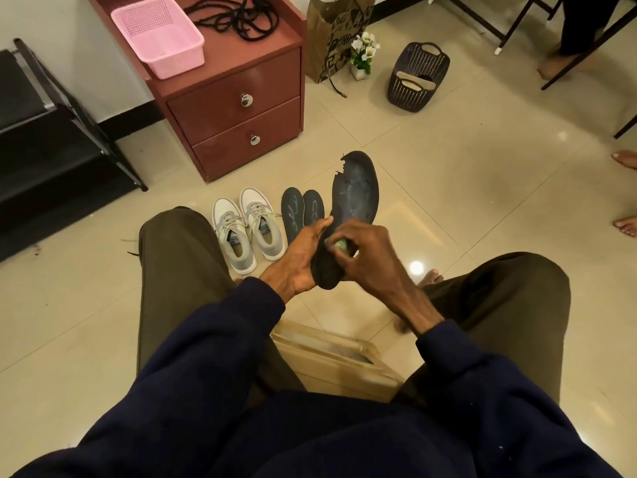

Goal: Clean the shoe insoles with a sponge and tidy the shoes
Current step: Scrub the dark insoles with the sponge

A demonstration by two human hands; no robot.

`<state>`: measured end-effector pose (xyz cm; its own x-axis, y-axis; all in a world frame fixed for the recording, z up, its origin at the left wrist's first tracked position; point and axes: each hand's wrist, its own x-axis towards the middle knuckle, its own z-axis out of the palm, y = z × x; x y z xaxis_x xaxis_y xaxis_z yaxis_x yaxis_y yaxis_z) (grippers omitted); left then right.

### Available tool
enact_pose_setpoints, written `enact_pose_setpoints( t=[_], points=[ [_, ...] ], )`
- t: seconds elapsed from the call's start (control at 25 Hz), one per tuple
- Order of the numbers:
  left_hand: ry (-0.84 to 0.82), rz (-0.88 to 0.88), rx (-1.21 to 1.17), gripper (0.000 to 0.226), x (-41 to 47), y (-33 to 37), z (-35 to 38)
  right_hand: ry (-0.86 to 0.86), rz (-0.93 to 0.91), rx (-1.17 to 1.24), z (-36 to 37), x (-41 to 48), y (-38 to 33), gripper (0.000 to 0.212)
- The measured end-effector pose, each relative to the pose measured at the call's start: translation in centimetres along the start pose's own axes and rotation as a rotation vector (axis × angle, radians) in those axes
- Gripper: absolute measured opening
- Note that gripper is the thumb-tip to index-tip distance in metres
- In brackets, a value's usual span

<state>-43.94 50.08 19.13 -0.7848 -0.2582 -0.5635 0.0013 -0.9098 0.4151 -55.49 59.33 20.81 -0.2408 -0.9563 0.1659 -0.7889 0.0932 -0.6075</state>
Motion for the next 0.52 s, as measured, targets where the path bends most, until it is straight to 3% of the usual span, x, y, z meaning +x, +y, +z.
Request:
enact_pose_setpoints(
  t=[0.08,0.24,0.4,0.52],
  points=[
    [0.01,-0.003,-0.003,0.036,0.0,0.0,-0.2,-0.023,-0.024,-0.013,-0.1,0.4,0.0,0.011],
    [-0.058,-0.098,0.087,0.051,0.5,-0.7,-0.2,0.174,0.228,-0.13,-1.8,0.8,2.8,0.015],
    [0.005,-0.029,0.037,0.036,0.1,-0.5,0.0,-0.052,-0.008,0.023,-0.5,-0.1,-0.4,0.013],
    [-0.015,-0.062,0.082,0.047,0.6,-0.7,-0.3,0.063,0.136,-0.08,-1.3,0.9,1.8,0.013]
  ],
)
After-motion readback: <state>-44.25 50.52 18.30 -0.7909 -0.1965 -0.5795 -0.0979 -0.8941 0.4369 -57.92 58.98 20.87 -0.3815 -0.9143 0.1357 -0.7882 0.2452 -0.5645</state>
